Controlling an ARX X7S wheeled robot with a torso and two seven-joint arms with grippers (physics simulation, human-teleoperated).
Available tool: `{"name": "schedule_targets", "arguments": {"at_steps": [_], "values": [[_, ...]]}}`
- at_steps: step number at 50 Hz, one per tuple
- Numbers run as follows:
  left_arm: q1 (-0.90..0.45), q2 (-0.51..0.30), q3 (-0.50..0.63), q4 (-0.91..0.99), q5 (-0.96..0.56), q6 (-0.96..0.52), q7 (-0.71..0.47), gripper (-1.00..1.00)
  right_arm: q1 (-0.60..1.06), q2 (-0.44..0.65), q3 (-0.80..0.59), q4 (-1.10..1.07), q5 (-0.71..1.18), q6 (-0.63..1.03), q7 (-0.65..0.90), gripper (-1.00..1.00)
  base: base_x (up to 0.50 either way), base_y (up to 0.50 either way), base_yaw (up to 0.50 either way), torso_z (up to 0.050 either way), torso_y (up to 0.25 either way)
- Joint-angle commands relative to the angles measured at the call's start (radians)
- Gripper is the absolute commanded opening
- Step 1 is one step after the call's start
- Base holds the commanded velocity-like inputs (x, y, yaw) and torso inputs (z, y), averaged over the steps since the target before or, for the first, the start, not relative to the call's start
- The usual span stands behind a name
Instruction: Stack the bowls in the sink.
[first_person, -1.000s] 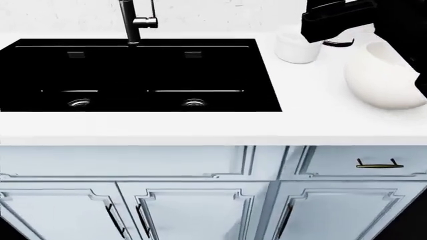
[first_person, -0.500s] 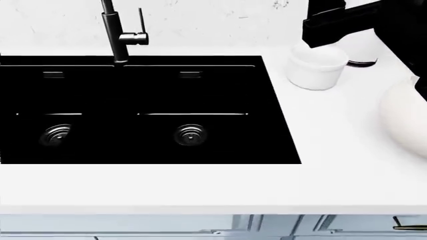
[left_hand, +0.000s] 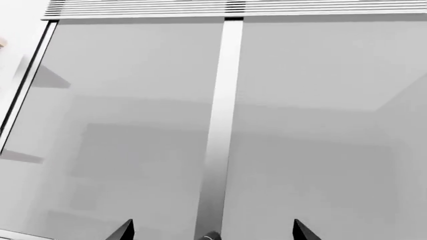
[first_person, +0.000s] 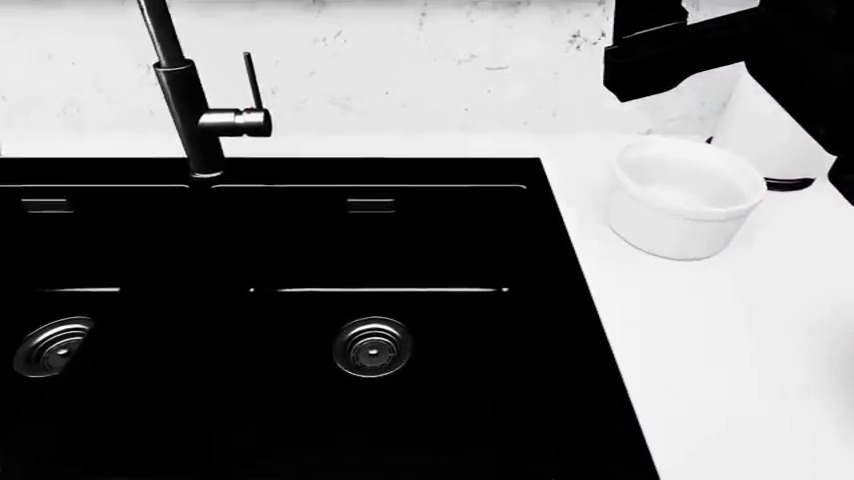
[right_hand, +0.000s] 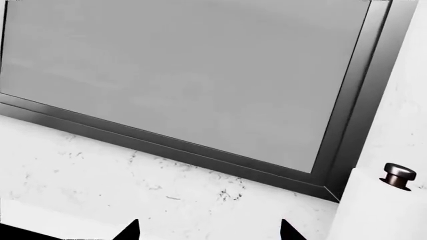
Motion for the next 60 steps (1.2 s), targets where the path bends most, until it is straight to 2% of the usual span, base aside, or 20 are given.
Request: {"name": "schedule_targets", "arguments": {"at_steps": [1, 18, 25, 28, 32, 37, 43, 51, 60], "values": [[-0.013, 0.001, 0.002, -0.001, -0.011, -0.008, -0.005, 1.0, 0.005, 0.003, -0.005, -0.001, 0.007, 0.0, 0.005, 1.0, 0.5, 0.0, 0.0, 0.0, 0.0], [-0.005, 0.0, -0.007, -0.002, -0.012, -0.009, -0.006, 1.0, 0.033, 0.003, -0.032, 0.008, 0.029, 0.026, 0.019, 1.0, 0.49, 0.0, 0.0, 0.0, 0.001], [0.002, -0.001, -0.012, 0.0, -0.01, -0.008, -0.005, 1.0, 0.096, 0.002, -0.053, 0.018, 0.062, 0.064, 0.052, 1.0, 0.04, 0.0, 0.0, 0.0, 0.0], [0.005, -0.004, -0.015, 0.001, -0.013, -0.007, -0.007, 1.0, 0.162, 0.014, -0.07, 0.04, 0.133, 0.103, 0.103, 1.0, 0.0, 0.0, 0.0, 0.0, 0.0], [0.007, -0.005, -0.017, 0.001, -0.014, -0.008, -0.007, 1.0, 0.264, 0.072, -0.118, 0.09, 0.302, 0.155, 0.214, 1.0, 0.0, 0.0, 0.0, 0.0, 0.0], [-0.006, -0.001, -0.014, -0.002, -0.018, -0.014, -0.007, 1.0, 0.474, 0.158, -0.218, 0.19, 0.532, 0.176, 0.393, 1.0, 0.0, 0.0, 0.0, 0.0, 0.0], [-0.013, 0.002, -0.012, -0.003, -0.021, -0.019, -0.012, 1.0, 0.575, 0.291, -0.305, 0.236, 0.681, 0.214, 0.474, 1.0, 0.0, 0.0, 0.0, 0.0, 0.0], [0.0, 0.007, -0.016, -0.003, -0.012, -0.016, -0.008, 1.0, 0.664, 0.427, -0.361, 0.276, 0.737, 0.257, 0.537, 1.0, 0.0, 0.0, 0.0, 0.0, 0.0], [0.012, 0.01, -0.021, 0.003, -0.009, -0.012, -0.01, 1.0, 0.758, 0.614, -0.461, 0.269, 0.711, 0.286, 0.583, 1.0, 0.0, 0.0, 0.0, 0.0, 0.0]]}}
